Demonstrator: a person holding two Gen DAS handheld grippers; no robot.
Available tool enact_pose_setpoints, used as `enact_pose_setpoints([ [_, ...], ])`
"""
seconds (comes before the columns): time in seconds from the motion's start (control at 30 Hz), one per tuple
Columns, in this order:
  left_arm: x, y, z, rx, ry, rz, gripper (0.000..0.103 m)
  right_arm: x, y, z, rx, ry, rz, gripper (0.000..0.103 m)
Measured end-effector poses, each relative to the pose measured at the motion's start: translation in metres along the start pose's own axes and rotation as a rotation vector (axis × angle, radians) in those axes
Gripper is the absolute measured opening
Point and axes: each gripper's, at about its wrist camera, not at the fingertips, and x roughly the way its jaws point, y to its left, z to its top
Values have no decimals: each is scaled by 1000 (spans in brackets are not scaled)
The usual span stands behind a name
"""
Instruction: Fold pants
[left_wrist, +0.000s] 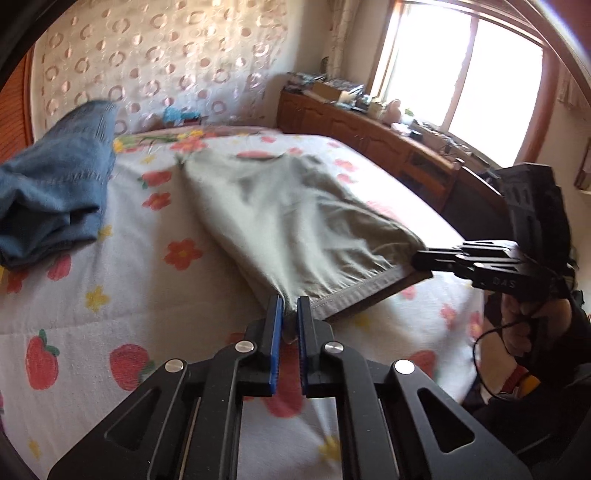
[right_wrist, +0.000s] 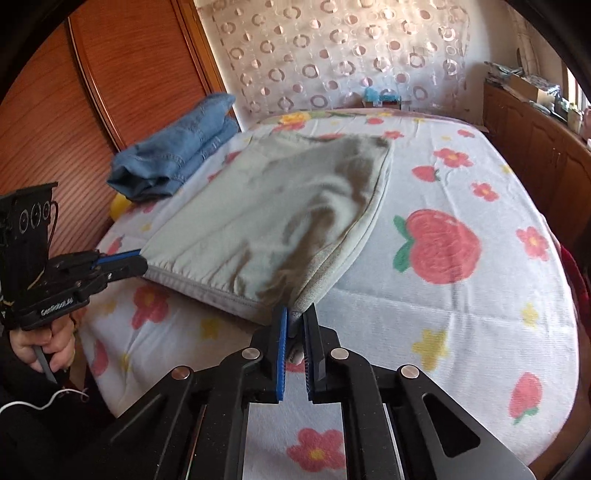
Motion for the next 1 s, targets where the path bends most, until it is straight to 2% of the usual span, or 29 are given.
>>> enact_pose_setpoints([
  [0.23,-29,-21,20,37,-74,-48,9,-41,-8,-2,15,-76,19,8],
  [0.43,-33,-18,43,60,-114,-27,9,-63,-10,8,-7,-143,27,8],
  [0.73,7,17,81,36,-106,27,9,-29,-21,47,-52,-173,25,8],
  [1.0,34,38,107,12,-101,70,9,14,-29,78,-92,-148,5,8],
])
